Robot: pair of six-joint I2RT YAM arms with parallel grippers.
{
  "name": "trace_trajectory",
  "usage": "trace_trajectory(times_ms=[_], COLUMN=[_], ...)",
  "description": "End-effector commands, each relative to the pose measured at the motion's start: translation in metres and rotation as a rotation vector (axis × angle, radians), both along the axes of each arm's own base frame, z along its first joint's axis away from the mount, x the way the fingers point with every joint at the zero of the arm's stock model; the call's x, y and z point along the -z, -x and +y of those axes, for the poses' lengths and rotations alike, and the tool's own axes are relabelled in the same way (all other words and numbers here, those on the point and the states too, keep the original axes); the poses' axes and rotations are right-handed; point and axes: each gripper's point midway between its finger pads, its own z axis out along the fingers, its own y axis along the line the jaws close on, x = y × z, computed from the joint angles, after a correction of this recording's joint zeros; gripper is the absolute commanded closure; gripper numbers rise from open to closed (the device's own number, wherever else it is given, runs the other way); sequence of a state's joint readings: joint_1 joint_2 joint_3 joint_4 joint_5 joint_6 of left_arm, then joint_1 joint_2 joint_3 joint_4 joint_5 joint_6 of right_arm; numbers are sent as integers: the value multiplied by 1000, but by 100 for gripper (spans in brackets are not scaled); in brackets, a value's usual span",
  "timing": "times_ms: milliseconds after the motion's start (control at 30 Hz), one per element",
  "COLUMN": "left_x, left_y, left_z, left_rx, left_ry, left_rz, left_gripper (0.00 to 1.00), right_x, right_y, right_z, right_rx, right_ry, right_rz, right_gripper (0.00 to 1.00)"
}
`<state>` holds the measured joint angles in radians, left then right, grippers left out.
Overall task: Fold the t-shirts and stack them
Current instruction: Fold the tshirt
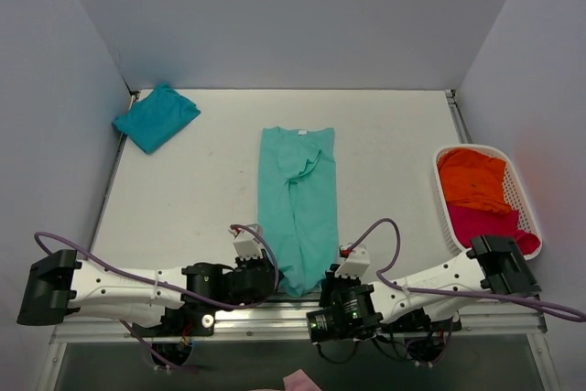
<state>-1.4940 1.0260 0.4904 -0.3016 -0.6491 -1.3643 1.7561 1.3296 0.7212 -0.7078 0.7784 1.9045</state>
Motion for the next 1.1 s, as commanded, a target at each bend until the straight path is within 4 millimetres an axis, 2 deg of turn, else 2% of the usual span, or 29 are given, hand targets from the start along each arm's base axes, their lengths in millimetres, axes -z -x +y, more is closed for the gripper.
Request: trace_trajectory(times_ms=[0,167,300,500,667,733,767,833,900,933,1067], left_x=[-10,-23,-41,-70,-79,-85,-87,-94,-98,-98,-94], left_y=[14,22,27,14,-12,-22,-32,-41,-56,-62,-90], left_z=[-2,-8,-12,5,24,28,33,34,36,37,32], left_rx=[66,104,136,94,17,4,-29,-32,-68,-66,-74], left_ry=[-19,27,66,73,82,91,94,106,117,106,117], left_rz=[61,95,99,48,13,-7,-14,-34,-39,-49,-36], left_gripper=[98,98,91,87,87,87,87,85,84,83,83], right_x=[-24,-38,-53,-83,-98,-101,-104,-106,-108,-109,-104], right_y=[-14,-17,-22,-30,-49,-64,-69,-85,-96,-108,-130], right_z=[-12,-9,-13,-10,-8,-14,-9,-16,-15,-17,-17], right_rx=[7,6,15,12,39,50,57,72,70,107,116], right_ry=[46,24,0,-36,-42,-11,-37,6,22,13,39], right_rz=[-100,-118,-141,-179,-206,-214,-212,-223,-224,-226,-209], right_gripper=[100,100,100,100,100,100,100,100,100,100,100])
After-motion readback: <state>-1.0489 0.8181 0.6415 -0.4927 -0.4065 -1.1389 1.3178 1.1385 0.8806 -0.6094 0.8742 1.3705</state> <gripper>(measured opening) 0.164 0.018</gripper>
